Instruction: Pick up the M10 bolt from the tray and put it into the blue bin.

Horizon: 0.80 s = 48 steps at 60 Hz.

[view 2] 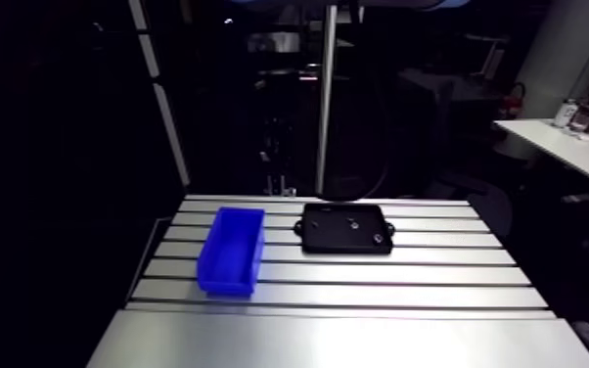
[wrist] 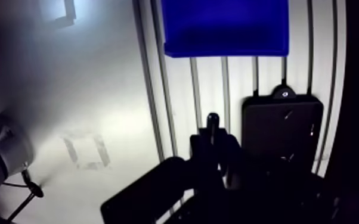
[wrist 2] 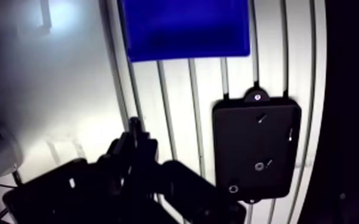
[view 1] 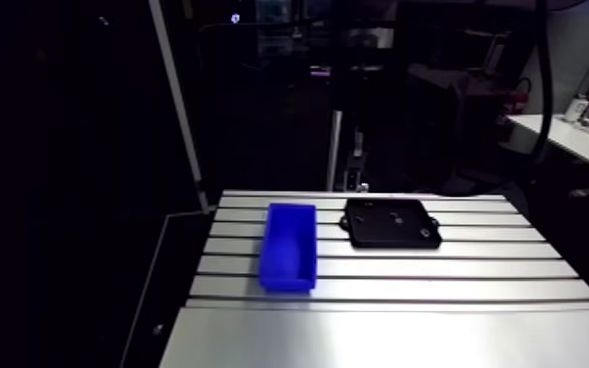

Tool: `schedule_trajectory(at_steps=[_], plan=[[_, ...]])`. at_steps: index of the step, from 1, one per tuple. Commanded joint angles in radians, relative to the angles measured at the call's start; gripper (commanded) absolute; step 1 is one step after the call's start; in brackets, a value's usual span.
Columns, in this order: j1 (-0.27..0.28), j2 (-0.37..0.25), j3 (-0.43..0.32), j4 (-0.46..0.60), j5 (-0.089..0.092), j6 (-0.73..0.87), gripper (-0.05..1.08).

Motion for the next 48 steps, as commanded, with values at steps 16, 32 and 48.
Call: schedule_trajectory(at_steps=[16,32,48], plan=[[0.144,-0.013,0.057,-0.105,0.074,0.057,1.03],[0.137,0.011,0.061,-0.137,0.068,0.057,1.03],[0.132,0.042,0.069,-0.176,0.066,0.056,1.03]])
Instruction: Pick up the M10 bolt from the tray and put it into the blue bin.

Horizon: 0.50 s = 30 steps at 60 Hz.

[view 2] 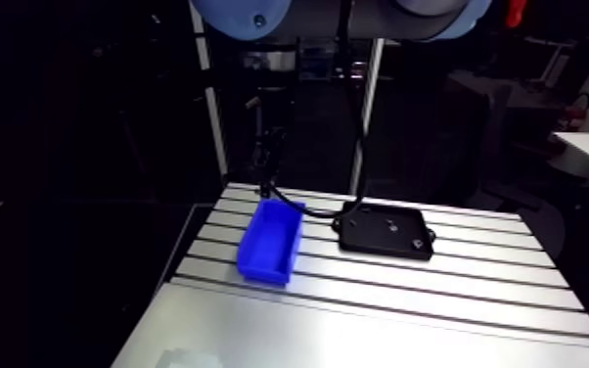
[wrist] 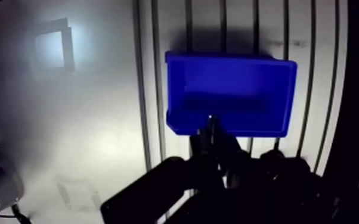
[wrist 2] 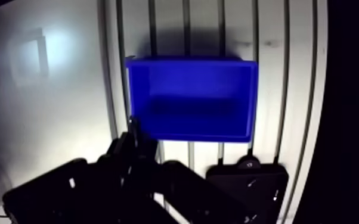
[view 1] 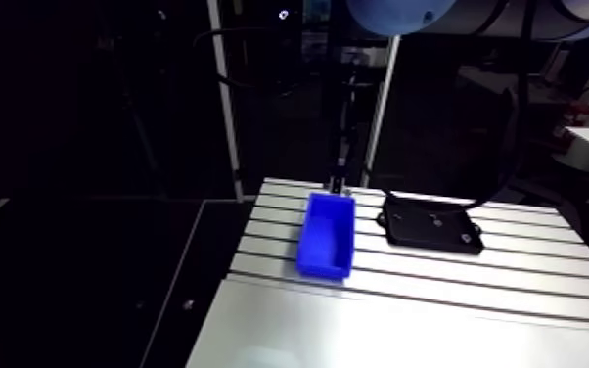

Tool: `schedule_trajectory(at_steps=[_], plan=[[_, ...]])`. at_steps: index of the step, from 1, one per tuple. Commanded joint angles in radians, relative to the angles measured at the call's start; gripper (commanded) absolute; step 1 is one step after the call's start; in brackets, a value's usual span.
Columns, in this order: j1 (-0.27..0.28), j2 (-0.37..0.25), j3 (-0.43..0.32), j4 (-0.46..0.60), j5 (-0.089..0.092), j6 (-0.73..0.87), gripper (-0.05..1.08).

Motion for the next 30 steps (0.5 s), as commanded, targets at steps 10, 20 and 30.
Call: schedule_trajectory(at_steps=[10,20,30], plan=[[-0.007,0.064,0.024,-0.082,-0.003,0.005,1.03],[-0.005,0.099,0.044,-0.144,-0.004,0.009,1.03],[-0.005,0.135,0.044,-0.168,-0.005,0.028,1.03]])
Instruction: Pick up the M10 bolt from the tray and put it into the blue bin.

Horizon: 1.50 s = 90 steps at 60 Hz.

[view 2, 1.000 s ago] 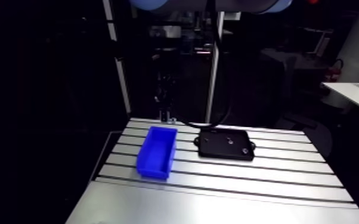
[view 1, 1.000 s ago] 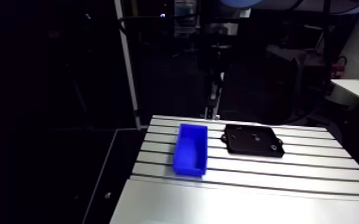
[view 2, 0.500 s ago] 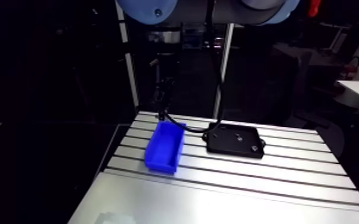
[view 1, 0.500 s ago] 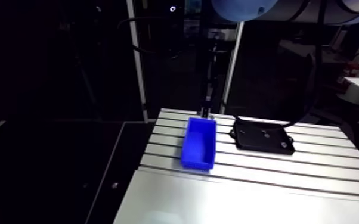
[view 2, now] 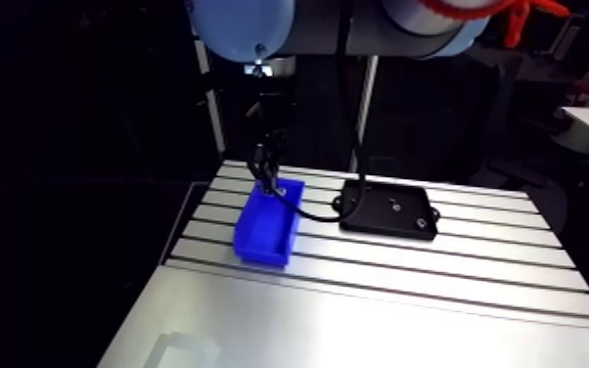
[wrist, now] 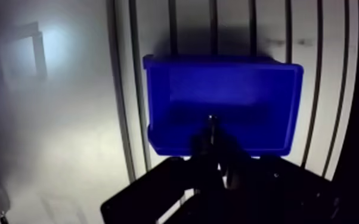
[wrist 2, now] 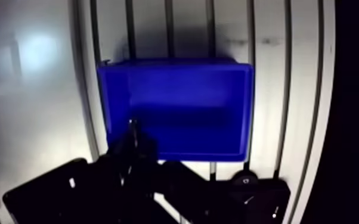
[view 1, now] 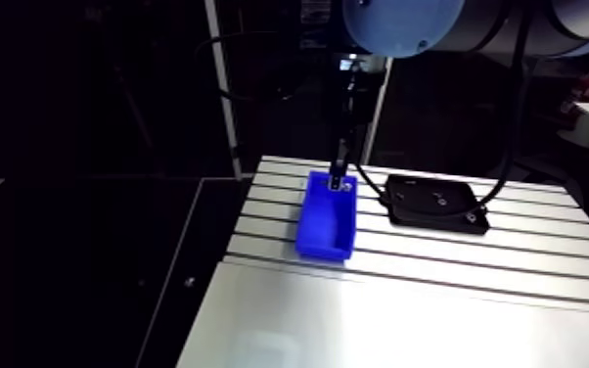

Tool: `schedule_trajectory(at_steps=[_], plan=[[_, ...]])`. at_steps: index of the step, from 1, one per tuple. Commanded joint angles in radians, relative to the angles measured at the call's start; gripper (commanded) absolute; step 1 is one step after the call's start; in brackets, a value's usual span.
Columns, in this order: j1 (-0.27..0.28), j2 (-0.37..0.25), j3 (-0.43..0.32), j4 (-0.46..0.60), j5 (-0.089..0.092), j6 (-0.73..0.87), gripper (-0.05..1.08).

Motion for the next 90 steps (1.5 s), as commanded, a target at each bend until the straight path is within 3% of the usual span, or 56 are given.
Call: schedule_trajectory(at_steps=[1,45,70,72,73,74,75,76,77,81,90], plan=[[0.0,0.052,0.008,-0.044,-0.001,0.016,1.03],[0.009,0.186,0.007,-0.134,-0.006,0.048,1.01],[0.009,0.187,0.01,-0.136,-0.006,0.051,0.95],[0.009,0.187,0.01,-0.136,-0.005,0.05,0.92],[0.009,0.186,0.01,-0.136,-0.005,0.051,0.8],[0.009,0.186,0.01,-0.136,-0.005,0.051,0.8],[0.009,0.185,0.01,-0.136,-0.004,0.051,0.52],[0.009,0.185,0.01,-0.136,-0.004,0.051,0.52],[0.01,0.184,0.01,-0.136,-0.007,0.051,0.09],[0.009,0.178,0.01,-0.136,-0.008,0.051,0.01],[0.011,0.162,0.007,-0.133,-0.005,0.05,0.01]])
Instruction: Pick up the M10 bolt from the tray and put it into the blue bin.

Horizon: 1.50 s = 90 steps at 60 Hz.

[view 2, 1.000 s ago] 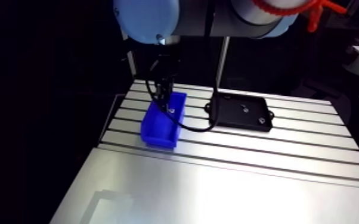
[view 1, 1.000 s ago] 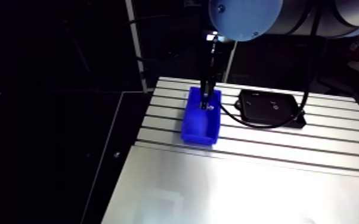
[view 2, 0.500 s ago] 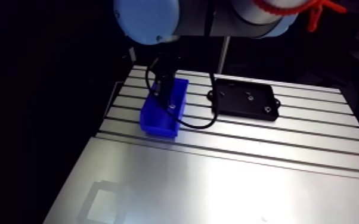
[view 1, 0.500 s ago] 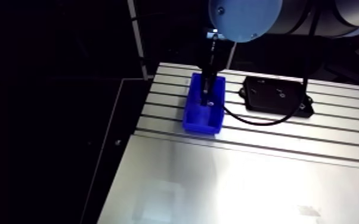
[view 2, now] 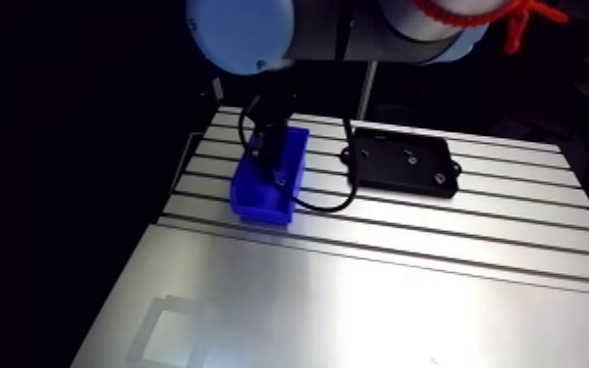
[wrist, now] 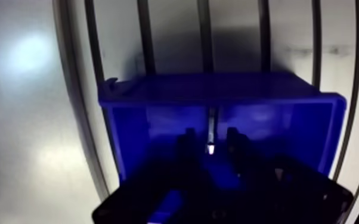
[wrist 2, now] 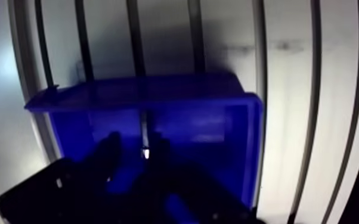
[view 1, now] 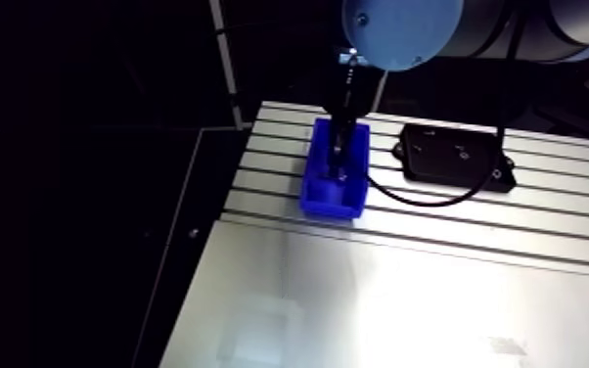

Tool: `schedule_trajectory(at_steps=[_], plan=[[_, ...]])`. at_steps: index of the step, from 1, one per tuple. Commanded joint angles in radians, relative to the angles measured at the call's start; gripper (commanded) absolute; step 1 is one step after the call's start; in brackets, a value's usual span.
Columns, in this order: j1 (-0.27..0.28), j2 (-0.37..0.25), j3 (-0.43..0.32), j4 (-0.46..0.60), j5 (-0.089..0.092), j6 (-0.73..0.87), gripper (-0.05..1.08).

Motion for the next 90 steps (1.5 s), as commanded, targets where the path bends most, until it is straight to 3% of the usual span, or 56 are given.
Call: schedule_trajectory(at_steps=[1,12,26,39,43,54,55,56,58,60,64,72,75,90], plan=[[0.001,-0.019,-0.002,0.003,0.001,-0.001,0.01],[0.001,-0.071,-0.032,0.047,0.005,0.0,0.01],[-0.005,-0.175,-0.158,0.312,-0.004,0.034,0.01],[-0.002,-0.26,-0.232,0.463,-0.017,0.125,0.01],[-0.002,-0.278,-0.255,0.481,-0.015,0.214,0.01],[-0.031,-0.292,-0.331,0.488,-0.036,0.628,0.01],[-0.044,-0.293,-0.343,0.487,-0.037,0.726,0.01],[-0.044,-0.293,-0.343,0.487,-0.037,0.726,0.01],[-0.062,-0.293,-0.36,0.485,-0.038,0.951,0.01],[-0.062,-0.293,-0.36,0.485,-0.038,0.951,0.01],[-0.093,-0.293,-0.377,0.495,-0.038,1.22,0.01],[-0.124,-0.287,-0.399,0.552,-0.052,1.293,0.01],[-0.165,-0.286,-0.41,0.581,-0.048,1.328,0.01],[-0.272,-0.293,-0.443,0.606,-0.048,1.337,0.01]])
